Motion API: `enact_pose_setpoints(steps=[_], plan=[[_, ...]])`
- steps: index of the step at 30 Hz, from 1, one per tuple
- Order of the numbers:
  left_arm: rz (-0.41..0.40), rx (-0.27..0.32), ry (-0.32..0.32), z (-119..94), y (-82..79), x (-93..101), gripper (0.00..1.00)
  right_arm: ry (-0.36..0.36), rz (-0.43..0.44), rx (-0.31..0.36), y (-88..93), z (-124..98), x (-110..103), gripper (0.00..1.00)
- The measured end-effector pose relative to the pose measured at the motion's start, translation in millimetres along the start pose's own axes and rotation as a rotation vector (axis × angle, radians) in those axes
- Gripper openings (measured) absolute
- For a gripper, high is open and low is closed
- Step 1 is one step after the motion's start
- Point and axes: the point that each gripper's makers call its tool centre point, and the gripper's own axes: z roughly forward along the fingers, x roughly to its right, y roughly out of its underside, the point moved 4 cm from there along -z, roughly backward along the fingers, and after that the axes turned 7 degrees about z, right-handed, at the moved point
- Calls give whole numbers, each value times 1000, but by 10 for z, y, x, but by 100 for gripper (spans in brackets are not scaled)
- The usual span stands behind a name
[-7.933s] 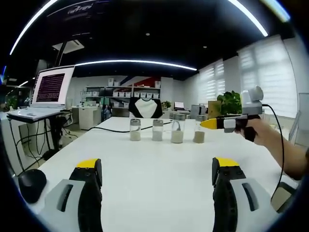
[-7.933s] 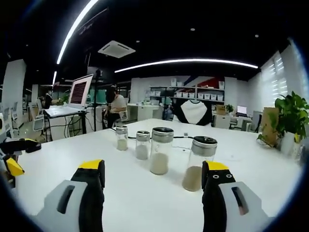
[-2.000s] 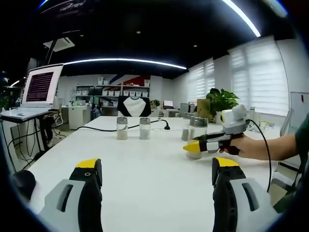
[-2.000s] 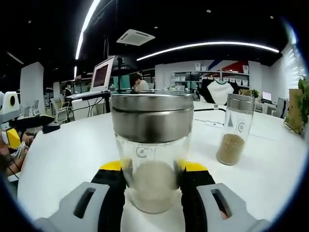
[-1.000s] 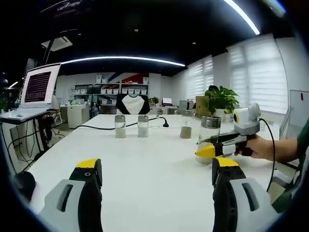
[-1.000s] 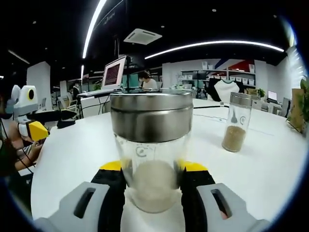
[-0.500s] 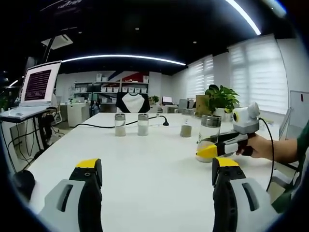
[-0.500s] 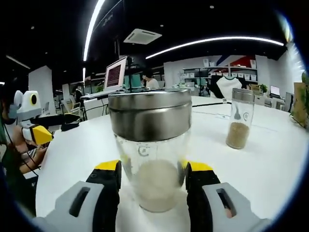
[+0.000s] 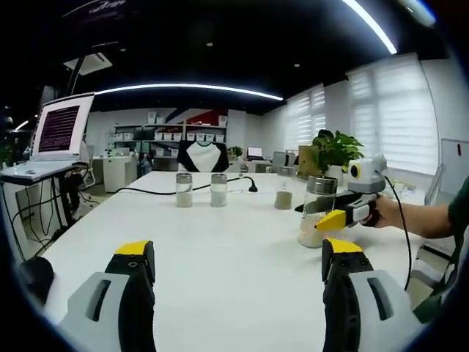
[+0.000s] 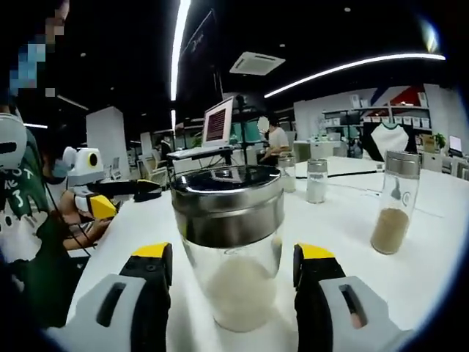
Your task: Rotate the seasoning bottle until the label or dispensing opening points toward the visible target arrow and the bottle remains upright within the marked orientation range
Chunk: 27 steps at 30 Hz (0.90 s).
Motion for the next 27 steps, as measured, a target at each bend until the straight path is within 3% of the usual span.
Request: enact_pose_setpoints(steps=[3,7,13,17,19,21,27], plan=[[-4,1,3,0,1,7,100,-71,2,22,-40,3,-33,66],[-3,-1,7,4,14,4,100,-143,-49,-12,14,20,-27,66],[-9,11,10,-5,-4,2,100,-184,0,25,16,22,73,60],[-10,6,15,-3,8,3,100,-236,-3,40,11,35,26,59],[2,7,17,-1,4,13,100,-273,-18,52,0,35,-22,54],[-3,8,22,1,1,24,100,-293,-31,52,2,32,-57,47],[-9,6,25,4,7,28,100,-287,-57,35,2,31,-59,45]])
